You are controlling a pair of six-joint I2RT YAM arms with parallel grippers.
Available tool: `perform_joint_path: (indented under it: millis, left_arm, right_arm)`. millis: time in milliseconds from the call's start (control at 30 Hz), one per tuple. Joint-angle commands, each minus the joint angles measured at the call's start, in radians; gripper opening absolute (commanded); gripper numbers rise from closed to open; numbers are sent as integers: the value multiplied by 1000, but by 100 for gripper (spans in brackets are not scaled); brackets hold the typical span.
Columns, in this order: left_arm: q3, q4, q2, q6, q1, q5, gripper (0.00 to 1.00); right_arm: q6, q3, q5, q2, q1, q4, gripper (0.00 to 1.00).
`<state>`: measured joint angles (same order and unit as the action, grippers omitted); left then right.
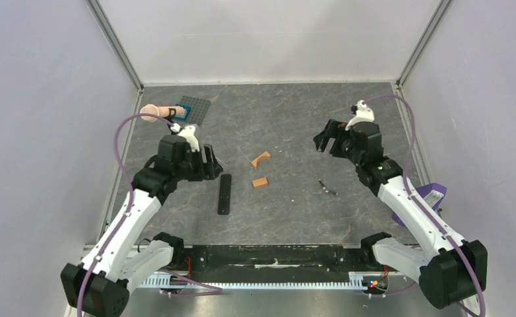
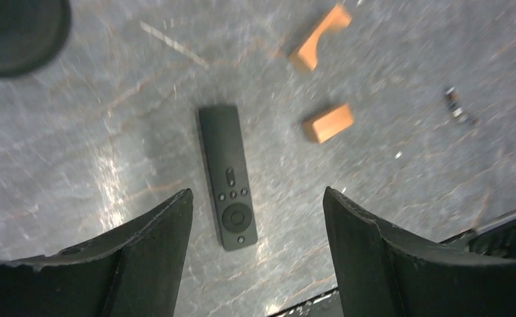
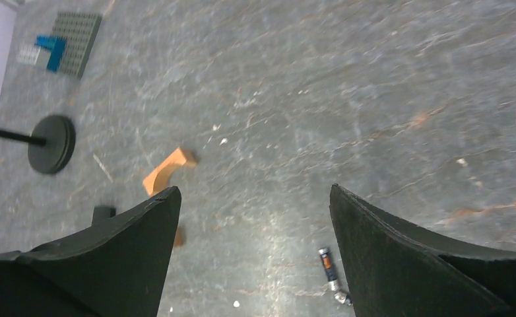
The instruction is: Load the batteries into the remote control
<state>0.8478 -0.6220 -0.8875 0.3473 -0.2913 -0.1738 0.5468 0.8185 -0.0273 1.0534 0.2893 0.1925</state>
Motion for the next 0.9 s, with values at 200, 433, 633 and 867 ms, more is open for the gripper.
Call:
perform_joint_path:
  millis: [200, 433, 633, 867]
  left_arm:
    - [-85, 128, -254, 215, -265, 401, 78]
    - [-115, 226, -429, 251, -302, 428, 82]
    - [-113, 266, -529, 261, -318, 427, 77]
    - [-107, 255, -579, 267, -318, 466, 59]
  right_arm:
    - [1, -21, -112, 51, 143, -34, 86]
    - [-18, -31, -104, 35, 143, -25, 86]
    - [-31, -43, -103, 26, 143, -13, 86]
    - [-27, -48, -101, 23, 142, -8, 87]
